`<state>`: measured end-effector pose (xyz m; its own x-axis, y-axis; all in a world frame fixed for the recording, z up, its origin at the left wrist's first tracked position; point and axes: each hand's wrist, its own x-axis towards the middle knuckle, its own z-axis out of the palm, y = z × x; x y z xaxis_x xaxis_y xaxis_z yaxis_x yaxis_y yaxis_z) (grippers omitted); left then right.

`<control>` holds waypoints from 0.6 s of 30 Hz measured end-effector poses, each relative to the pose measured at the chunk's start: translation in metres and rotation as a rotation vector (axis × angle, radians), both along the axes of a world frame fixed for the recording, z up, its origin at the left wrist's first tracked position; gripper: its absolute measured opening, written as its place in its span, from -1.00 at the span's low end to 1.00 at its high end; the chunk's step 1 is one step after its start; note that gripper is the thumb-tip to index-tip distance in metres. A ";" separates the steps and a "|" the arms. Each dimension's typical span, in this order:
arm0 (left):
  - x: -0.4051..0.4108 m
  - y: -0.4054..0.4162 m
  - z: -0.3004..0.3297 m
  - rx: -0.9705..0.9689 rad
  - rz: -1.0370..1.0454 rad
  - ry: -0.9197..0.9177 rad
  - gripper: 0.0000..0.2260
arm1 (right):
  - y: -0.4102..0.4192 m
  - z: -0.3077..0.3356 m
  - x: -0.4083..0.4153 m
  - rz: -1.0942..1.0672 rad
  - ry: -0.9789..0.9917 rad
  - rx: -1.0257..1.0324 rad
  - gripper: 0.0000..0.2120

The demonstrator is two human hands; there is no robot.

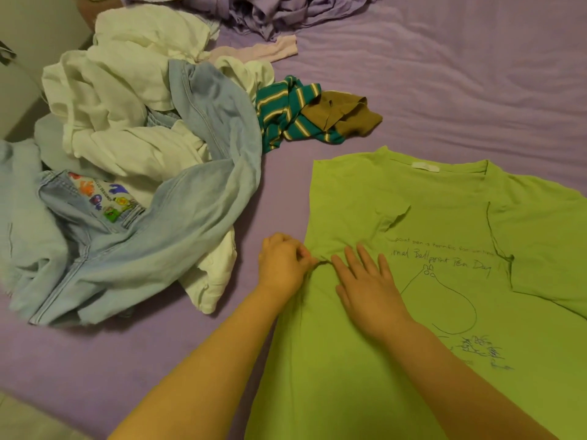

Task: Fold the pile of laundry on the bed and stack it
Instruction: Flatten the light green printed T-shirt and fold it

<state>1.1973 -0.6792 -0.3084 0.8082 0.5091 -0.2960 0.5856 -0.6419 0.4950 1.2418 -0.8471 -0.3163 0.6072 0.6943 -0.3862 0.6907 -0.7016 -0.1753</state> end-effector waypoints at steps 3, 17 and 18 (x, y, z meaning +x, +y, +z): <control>-0.008 0.023 0.008 0.022 0.011 0.005 -0.87 | 0.006 -0.001 -0.005 0.015 0.030 -0.015 -0.44; -0.051 -0.003 -0.008 0.259 -0.063 0.171 -0.71 | -0.002 -0.014 -0.022 -0.002 -0.016 -0.107 -0.38; -0.060 -0.007 -0.008 0.253 -0.065 0.184 -0.72 | -0.006 -0.014 -0.030 0.004 -0.010 -0.110 -0.38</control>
<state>1.1374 -0.6857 -0.3159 0.7860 0.5345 -0.3106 0.6044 -0.7700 0.2043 1.2117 -0.8533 -0.3304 0.6089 0.6507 -0.4537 0.6949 -0.7134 -0.0904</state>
